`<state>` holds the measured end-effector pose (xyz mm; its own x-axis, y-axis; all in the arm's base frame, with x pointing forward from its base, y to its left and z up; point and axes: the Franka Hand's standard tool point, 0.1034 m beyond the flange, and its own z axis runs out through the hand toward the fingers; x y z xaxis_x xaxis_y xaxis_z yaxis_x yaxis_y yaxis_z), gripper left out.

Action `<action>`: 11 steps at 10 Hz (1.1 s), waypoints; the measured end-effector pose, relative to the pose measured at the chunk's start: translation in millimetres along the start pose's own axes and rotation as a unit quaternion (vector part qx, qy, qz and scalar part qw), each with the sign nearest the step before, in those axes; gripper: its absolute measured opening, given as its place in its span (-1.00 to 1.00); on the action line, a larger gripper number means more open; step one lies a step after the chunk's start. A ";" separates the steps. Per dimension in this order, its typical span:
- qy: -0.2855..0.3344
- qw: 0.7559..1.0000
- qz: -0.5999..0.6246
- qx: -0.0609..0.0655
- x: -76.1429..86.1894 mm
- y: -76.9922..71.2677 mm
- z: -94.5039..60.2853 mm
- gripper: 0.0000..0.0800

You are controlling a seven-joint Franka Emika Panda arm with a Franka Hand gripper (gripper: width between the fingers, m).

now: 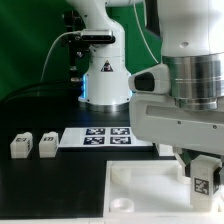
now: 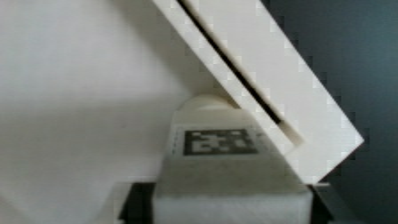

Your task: Assemble one leg

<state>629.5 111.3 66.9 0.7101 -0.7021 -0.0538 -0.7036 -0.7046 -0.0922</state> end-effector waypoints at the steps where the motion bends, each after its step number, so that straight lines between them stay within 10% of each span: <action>1: 0.000 1.000 0.021 0.000 0.0 0.0 0.1 -0.28; 3: -0.005 0.967 0.253 0.007 -2.5 -6.3 0.6 -0.28; 6: 0.016 0.853 0.520 0.040 -6.2 -11.5 -1.5 -0.27; 11: 0.025 0.835 0.548 0.031 -3.7 -4.3 -2.4 -0.26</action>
Offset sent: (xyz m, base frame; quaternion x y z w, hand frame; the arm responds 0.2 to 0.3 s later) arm 0.0177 0.0187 0.0060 0.0937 0.0531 0.5764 0.8100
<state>629.8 116.7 69.9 -0.3631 -0.9265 -0.0988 -0.9267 0.3701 -0.0653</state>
